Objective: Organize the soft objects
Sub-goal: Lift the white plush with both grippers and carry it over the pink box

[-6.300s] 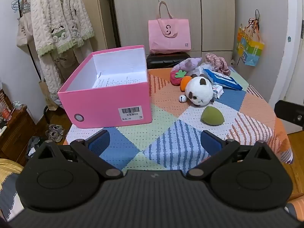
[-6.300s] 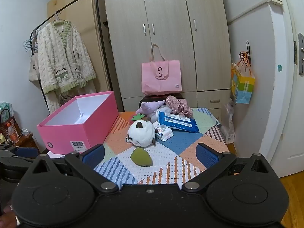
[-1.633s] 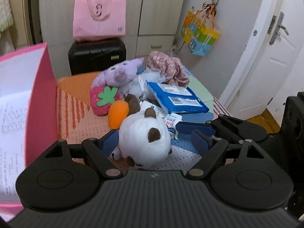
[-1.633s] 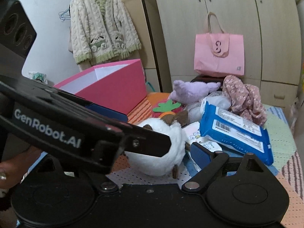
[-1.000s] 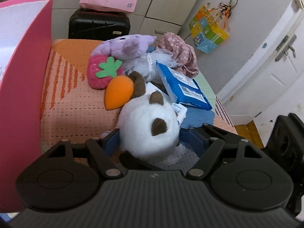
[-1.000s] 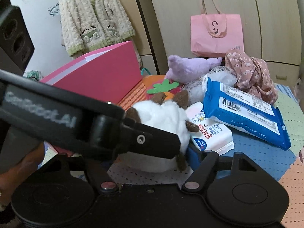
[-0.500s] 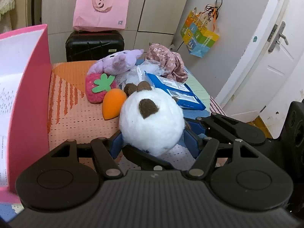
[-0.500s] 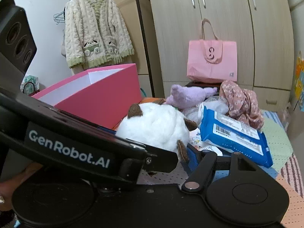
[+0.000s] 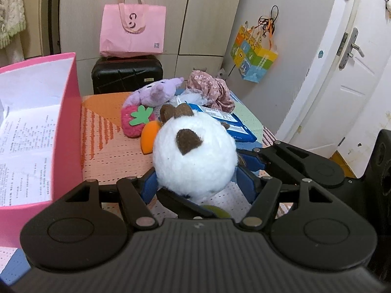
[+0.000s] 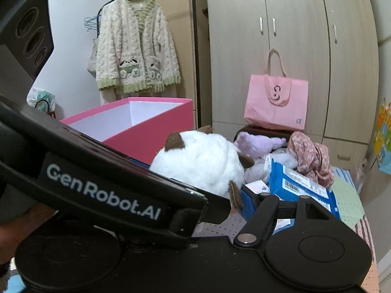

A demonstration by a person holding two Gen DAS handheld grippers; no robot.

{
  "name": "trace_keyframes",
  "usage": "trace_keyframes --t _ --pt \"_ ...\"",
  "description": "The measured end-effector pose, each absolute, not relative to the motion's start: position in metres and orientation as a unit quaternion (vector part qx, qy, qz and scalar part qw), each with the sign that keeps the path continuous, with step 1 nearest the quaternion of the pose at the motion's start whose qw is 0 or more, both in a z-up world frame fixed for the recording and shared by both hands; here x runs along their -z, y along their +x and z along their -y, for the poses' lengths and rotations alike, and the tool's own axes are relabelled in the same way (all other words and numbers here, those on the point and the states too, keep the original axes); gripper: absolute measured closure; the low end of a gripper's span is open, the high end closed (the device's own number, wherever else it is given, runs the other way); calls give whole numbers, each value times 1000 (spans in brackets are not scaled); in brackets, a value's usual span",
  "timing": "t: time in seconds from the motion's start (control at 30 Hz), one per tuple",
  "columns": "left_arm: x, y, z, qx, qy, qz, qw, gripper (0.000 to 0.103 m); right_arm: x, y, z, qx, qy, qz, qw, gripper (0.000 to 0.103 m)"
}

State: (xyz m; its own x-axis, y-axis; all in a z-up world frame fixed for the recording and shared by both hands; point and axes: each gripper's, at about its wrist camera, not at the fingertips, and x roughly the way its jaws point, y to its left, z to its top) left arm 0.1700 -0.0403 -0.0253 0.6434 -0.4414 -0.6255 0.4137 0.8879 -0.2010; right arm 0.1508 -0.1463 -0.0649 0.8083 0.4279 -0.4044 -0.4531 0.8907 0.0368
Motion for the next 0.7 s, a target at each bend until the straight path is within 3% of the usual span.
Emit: trace_keyframes --t 0.43,0.7 --pt "8 125 17 229 -23 -332 915 37 44 114 121 -241 -73 -194 948 27" --pt "4 97 -6 226 -10 -362 904 37 40 84 91 -244 -114 -227 936 32"
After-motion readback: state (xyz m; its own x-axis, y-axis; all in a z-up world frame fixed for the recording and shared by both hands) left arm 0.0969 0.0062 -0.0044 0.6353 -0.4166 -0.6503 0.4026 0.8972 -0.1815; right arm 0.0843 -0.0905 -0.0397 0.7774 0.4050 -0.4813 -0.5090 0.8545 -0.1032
